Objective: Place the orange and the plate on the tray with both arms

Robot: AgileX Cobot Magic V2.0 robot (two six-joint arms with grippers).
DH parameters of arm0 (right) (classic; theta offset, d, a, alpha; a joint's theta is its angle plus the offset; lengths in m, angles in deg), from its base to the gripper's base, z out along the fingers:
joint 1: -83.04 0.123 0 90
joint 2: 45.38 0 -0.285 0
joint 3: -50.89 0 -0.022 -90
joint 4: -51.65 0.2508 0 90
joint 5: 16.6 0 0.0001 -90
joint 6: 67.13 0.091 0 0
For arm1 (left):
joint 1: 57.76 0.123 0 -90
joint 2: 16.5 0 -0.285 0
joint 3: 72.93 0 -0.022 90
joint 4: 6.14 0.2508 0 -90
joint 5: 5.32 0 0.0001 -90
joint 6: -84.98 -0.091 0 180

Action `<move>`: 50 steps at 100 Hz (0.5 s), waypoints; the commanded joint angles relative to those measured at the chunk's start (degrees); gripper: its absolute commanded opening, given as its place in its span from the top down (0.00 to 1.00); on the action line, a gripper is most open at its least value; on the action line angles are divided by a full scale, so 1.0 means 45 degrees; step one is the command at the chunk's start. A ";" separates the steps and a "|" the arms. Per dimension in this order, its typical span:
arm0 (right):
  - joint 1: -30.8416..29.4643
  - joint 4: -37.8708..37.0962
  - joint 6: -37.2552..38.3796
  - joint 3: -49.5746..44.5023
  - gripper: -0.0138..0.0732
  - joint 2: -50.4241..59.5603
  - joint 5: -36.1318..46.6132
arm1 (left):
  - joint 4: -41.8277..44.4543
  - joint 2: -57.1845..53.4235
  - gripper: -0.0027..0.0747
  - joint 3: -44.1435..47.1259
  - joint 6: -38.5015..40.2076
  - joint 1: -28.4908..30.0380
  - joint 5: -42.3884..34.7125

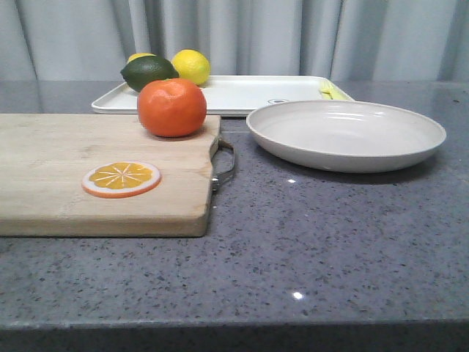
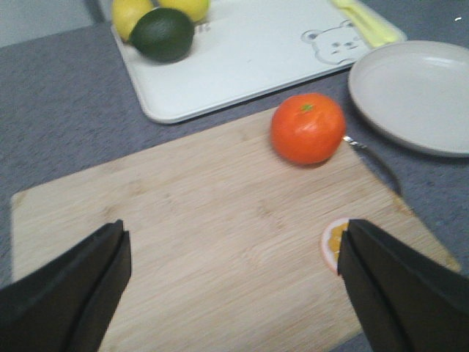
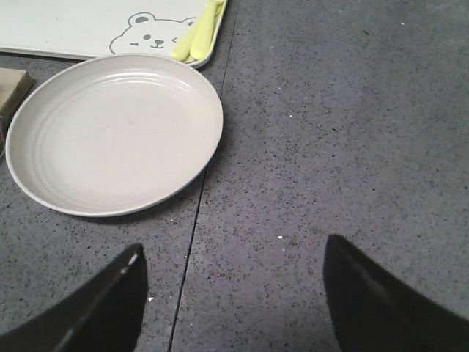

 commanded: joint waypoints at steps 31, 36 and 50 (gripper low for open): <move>-0.0007 -0.0002 0.0022 0.0443 0.25 -0.0126 0.0774 | -0.6564 0.3414 0.23 -0.0899 -0.6400 -0.0046 -0.1480; -0.0007 -0.0002 0.0022 0.0443 0.25 -0.0126 0.0774 | -0.6593 0.3944 0.23 -0.1101 -0.6666 -0.0199 -0.1517; -0.0007 -0.0002 0.0022 0.0443 0.25 -0.0126 0.0774 | -0.6565 0.5372 0.23 -0.1770 -0.7174 -0.1211 -0.1908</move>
